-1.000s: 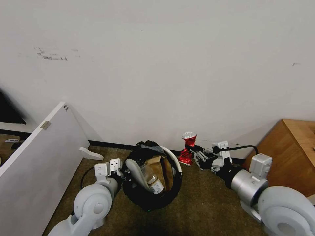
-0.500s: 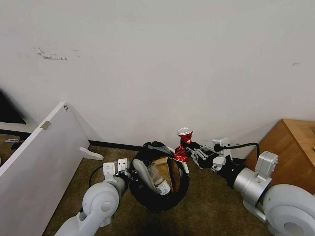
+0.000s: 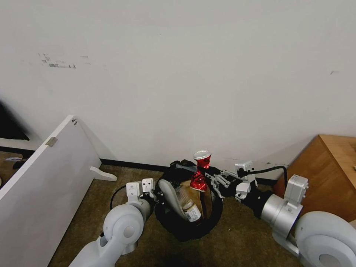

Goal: Pick up the trash bin, then pick up the garbage from the floor and place it into the trash bin.

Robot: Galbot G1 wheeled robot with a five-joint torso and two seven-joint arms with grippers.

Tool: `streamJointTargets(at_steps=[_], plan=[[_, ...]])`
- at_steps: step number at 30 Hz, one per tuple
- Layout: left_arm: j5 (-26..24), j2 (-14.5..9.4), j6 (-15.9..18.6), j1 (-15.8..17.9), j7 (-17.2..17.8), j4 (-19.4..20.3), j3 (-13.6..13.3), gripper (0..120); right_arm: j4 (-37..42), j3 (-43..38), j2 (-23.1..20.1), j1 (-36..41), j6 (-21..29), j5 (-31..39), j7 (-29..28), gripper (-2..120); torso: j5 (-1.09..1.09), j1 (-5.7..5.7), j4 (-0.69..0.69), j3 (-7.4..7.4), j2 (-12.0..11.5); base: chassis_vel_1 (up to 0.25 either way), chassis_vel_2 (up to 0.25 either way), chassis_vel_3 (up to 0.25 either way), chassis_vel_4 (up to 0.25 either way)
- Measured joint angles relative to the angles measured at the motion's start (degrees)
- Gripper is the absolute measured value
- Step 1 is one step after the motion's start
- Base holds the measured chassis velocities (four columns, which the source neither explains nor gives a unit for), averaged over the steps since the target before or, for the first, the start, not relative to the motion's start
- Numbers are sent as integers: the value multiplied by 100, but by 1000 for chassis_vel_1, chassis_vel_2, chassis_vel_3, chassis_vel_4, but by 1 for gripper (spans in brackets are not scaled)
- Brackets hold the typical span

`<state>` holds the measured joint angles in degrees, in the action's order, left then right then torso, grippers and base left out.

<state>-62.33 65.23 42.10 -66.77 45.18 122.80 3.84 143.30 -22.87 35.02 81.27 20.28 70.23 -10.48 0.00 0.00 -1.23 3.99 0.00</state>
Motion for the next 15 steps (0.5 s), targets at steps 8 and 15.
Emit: streamJointTargets(at_steps=[8,15], plan=[[-78,53,0,168,59,-86,-93,0,-3,125,-45,-2,14,-6,160,15,-1,0,0,0,0,0,0,0,0],[-166,140,0,332,175,-194,-188,0,-5,154,-59,-7,31,-35,250,15,-1,0,0,0,0,0,0,0,0]])
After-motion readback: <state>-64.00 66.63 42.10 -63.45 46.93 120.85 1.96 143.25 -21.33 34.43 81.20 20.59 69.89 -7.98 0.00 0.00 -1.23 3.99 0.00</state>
